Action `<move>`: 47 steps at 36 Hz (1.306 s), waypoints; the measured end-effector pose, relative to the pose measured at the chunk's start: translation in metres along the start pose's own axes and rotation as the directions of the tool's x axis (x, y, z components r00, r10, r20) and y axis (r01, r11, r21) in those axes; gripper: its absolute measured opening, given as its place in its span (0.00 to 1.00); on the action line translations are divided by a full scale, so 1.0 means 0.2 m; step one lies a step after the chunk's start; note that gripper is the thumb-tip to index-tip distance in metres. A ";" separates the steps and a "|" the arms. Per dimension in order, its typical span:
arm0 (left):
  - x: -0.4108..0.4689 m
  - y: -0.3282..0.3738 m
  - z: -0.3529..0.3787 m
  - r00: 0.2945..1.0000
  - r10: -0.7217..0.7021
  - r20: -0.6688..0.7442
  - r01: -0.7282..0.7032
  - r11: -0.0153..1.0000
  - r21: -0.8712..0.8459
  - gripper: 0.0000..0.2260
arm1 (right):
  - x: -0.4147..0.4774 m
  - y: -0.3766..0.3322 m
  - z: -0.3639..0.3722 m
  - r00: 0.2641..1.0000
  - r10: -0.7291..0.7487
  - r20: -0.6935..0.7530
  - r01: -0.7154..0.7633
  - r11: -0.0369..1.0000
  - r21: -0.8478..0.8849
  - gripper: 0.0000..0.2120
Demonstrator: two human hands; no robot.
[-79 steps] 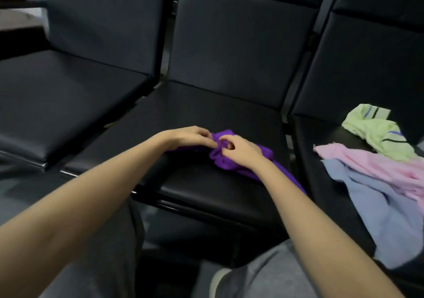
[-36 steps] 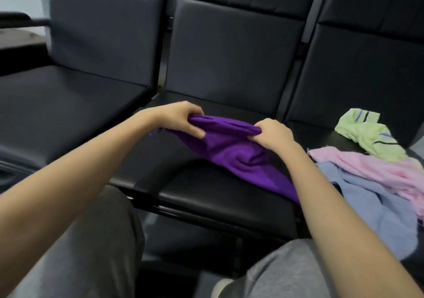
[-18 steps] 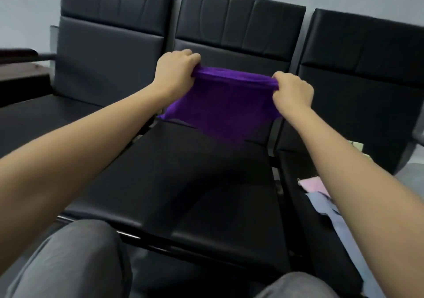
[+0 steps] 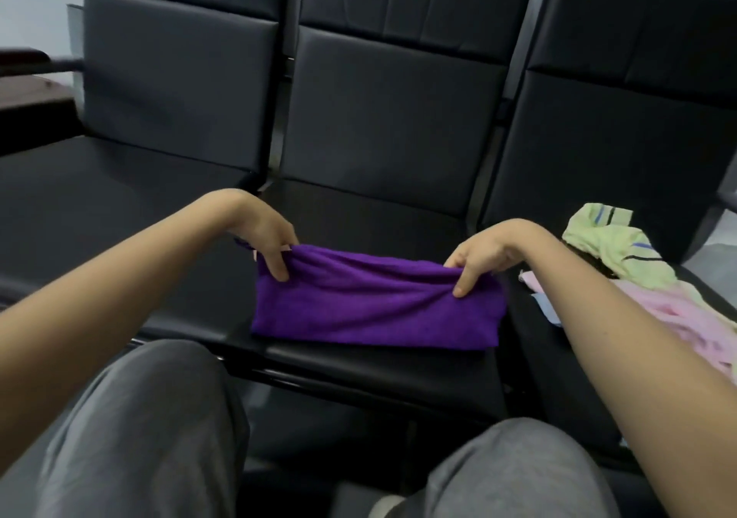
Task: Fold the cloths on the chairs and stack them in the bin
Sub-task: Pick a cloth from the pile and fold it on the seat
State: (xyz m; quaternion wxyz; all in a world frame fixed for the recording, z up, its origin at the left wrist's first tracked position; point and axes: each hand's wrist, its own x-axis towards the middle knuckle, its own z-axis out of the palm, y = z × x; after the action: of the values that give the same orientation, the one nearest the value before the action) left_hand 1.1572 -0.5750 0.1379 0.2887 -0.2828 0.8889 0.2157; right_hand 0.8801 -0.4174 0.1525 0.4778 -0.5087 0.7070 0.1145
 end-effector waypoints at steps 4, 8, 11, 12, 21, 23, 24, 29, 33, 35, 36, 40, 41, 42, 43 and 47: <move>0.06 -0.06 0.05 0.990 -0.024 -0.138 0.018 0.999 -0.046 0.05 | 0.06 0.09 0.02 0.998 -0.032 -0.062 0.037 0.996 0.086 0.08; 0.13 -0.12 0.09 0.956 -0.140 -0.258 0.039 0.933 -0.359 0.05 | 0.14 0.16 0.03 0.930 -0.027 -0.366 0.082 0.988 0.134 0.08; 0.21 -0.17 0.16 0.914 -0.302 -0.270 0.064 0.765 -0.640 0.05 | 0.21 0.19 0.06 0.800 -0.026 -0.600 0.163 0.971 0.175 0.10; 0.24 -0.18 0.18 0.897 -0.356 -0.260 0.075 0.705 -0.706 0.05 | 0.24 0.19 0.07 0.746 -0.029 -0.665 0.214 0.957 0.197 0.11; 0.38 -0.21 0.25 0.690 -0.546 -0.475 -0.006 0.652 -0.758 0.08 | 0.53 0.19 0.10 0.296 0.145 -0.944 0.539 0.790 0.291 0.06; 0.41 -0.21 0.27 0.596 -0.514 -0.617 0.040 0.787 -0.616 0.08 | 0.59 0.21 0.11 0.268 0.167 -0.949 0.507 0.813 0.286 0.05; 0.42 -0.20 0.28 0.526 -0.490 -0.695 0.041 0.831 -0.554 0.09 | 0.59 0.22 0.11 0.254 0.167 -0.953 0.481 0.833 0.275 0.05; 0.49 -0.14 0.26 0.296 -0.469 -0.832 -0.024 0.867 -0.497 0.10 | 0.60 0.25 0.07 0.212 0.186 -0.959 0.417 0.871 0.261 0.05; 0.55 -0.11 0.26 0.306 -0.491 -0.816 0.142 0.871 -0.471 0.13 | 0.62 0.24 0.07 0.246 0.202 -0.948 0.303 0.913 0.273 0.10; 0.56 -0.10 0.26 0.266 -0.440 -0.858 0.227 0.893 -0.388 0.16 | 0.62 0.23 0.08 0.273 0.184 -0.944 0.197 0.950 0.242 0.16; 0.56 -0.10 0.25 0.233 -0.397 -0.888 0.237 0.908 -0.344 0.16 | 0.61 0.22 0.08 0.264 0.178 -0.948 0.160 0.961 0.225 0.17; 0.56 -0.01 0.22 0.341 -0.058 -0.938 -0.050 0.996 -0.079 0.17 | 0.56 0.14 0.07 0.205 0.115 -0.972 0.160 0.976 0.149 0.16; 0.56 0.03 0.22 0.422 0.077 -0.903 -0.141 0.990 0.019 0.20 | 0.54 0.12 0.08 0.200 0.083 -0.976 0.166 0.979 0.117 0.15; 0.58 0.07 0.24 0.503 0.201 -0.840 -0.204 0.973 0.110 0.23 | 0.53 0.09 0.08 0.198 0.047 -0.979 0.165 0.983 0.080 0.15; 0.60 0.11 0.25 0.594 0.281 -0.754 -0.229 0.957 0.177 0.24 | 0.52 0.07 0.10 0.199 0.011 -0.980 0.157 0.987 0.044 0.15; 0.70 0.20 0.30 0.867 0.148 -0.476 -0.087 0.985 0.148 0.22 | 0.50 0.01 0.16 0.242 -0.089 -0.966 0.121 0.991 -0.061 0.13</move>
State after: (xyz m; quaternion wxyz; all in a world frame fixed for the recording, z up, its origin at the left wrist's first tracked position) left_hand 1.0609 -0.5665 0.0133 0.0594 -0.2549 0.9599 0.1004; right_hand 0.8928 -0.4570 0.0552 -0.0417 -0.5118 0.8170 -0.2622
